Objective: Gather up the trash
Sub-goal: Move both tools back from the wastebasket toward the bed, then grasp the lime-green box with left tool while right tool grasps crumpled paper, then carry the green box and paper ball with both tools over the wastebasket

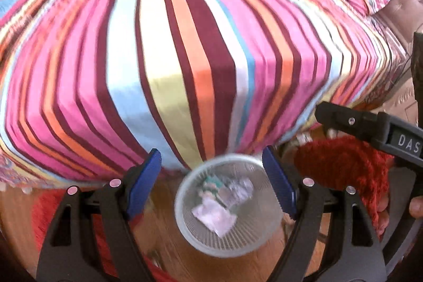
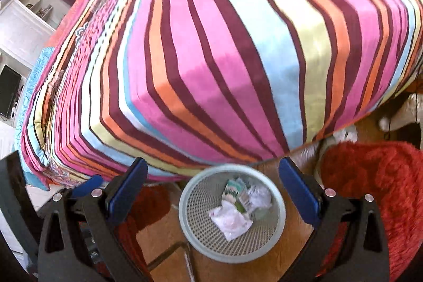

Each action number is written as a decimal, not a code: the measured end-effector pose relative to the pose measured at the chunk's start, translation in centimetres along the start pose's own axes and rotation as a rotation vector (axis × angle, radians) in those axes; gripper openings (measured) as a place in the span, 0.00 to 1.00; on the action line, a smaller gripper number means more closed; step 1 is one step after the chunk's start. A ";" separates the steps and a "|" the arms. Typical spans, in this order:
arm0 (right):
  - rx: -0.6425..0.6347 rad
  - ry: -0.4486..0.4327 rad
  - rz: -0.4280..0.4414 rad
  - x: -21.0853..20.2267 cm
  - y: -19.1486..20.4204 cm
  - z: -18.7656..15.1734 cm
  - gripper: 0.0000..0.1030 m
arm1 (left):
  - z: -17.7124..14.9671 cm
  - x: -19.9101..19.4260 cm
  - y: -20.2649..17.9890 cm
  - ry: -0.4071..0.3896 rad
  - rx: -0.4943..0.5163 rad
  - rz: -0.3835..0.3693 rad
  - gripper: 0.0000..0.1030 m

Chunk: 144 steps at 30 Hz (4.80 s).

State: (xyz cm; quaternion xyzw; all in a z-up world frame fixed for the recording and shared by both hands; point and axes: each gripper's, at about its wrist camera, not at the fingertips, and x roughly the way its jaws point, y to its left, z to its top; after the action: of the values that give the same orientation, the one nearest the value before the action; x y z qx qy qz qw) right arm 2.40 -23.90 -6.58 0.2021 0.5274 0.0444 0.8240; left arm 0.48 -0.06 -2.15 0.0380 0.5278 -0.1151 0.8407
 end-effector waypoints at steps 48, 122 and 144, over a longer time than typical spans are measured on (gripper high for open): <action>-0.176 -0.380 -0.004 0.6 3.0 25.6 0.92 | 29.6 7.9 0.6 -0.256 0.050 -0.024 0.75; -0.132 -0.144 -0.092 8.8 2.8 35.6 0.57 | 34.1 10.3 -0.9 -0.213 0.030 -0.072 0.56; -0.069 -0.194 -0.083 2.4 0.6 23.1 0.57 | 20.6 4.5 2.3 -0.170 -0.064 -0.035 0.56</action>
State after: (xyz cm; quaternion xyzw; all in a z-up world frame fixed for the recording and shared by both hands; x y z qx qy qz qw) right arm 24.01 -29.24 -0.04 0.1547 0.4512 0.0087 0.8789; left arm 20.97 -2.32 2.74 -0.0081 0.4586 -0.1155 0.8811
